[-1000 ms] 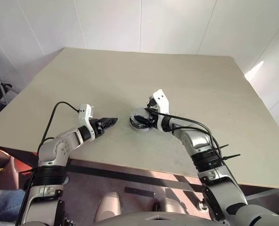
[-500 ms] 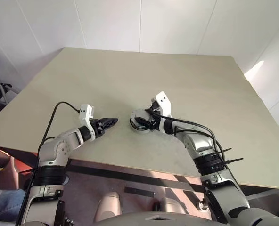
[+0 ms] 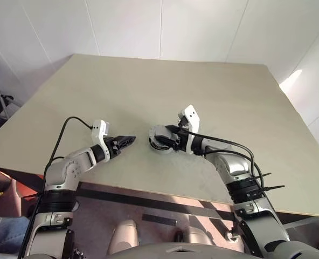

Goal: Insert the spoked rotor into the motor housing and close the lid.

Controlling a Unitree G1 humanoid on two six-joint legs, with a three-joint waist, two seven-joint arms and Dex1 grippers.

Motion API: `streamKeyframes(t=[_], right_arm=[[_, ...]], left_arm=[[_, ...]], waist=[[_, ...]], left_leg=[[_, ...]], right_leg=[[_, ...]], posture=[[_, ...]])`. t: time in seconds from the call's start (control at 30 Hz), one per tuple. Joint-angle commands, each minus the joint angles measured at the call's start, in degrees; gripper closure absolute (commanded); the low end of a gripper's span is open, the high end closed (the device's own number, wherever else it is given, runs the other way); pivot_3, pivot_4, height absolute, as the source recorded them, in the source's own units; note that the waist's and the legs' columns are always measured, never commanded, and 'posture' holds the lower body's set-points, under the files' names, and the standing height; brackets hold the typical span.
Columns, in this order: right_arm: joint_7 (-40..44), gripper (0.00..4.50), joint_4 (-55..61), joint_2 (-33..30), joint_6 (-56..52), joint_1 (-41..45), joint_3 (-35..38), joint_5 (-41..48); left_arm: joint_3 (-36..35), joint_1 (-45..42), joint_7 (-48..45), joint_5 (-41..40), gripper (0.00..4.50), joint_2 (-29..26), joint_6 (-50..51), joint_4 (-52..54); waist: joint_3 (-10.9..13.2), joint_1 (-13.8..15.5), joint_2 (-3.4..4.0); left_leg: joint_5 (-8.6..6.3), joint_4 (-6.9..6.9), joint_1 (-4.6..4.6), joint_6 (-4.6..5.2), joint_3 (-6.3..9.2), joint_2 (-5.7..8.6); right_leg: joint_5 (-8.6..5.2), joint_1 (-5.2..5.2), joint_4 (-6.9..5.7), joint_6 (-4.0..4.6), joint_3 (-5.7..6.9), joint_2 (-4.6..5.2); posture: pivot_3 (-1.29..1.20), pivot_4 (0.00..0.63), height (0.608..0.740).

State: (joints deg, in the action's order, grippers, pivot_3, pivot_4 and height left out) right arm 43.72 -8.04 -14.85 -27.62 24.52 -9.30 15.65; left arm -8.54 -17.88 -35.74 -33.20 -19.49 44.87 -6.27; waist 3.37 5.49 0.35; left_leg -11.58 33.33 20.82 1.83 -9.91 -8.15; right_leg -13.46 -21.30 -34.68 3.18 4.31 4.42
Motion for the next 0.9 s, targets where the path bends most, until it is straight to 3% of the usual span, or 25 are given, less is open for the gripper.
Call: streamKeyframes(t=[0.03,0.9], right_arm=[[2.0,1.33,3.5,-1.3,2.7,0.4,-0.4,-0.3],[-0.4,1.33,-2.5,-0.7,5.1,1.5,-1.2,-5.1]], left_arm=[[-0.3,-0.7,0.0,-0.1,1.73,-0.1,-0.7,1.3],[-0.3,-0.2,0.4,0.4,1.73,0.3,-0.8,1.5]], waist=[[0.0,0.0,0.0],[0.0,0.0,-0.02]], left_leg=[[-0.01,0.0,-0.01,0.01,0.0,0.0],[-0.02,0.04,-0.08,0.04,0.0,0.0]], right_leg=[[0.0,0.0,0.0,0.0,0.0,0.0],[0.0,0.08,-0.02,0.0,0.0,0.0]], posture=[[0.0,0.0,0.74],[0.0,0.0,0.74]])
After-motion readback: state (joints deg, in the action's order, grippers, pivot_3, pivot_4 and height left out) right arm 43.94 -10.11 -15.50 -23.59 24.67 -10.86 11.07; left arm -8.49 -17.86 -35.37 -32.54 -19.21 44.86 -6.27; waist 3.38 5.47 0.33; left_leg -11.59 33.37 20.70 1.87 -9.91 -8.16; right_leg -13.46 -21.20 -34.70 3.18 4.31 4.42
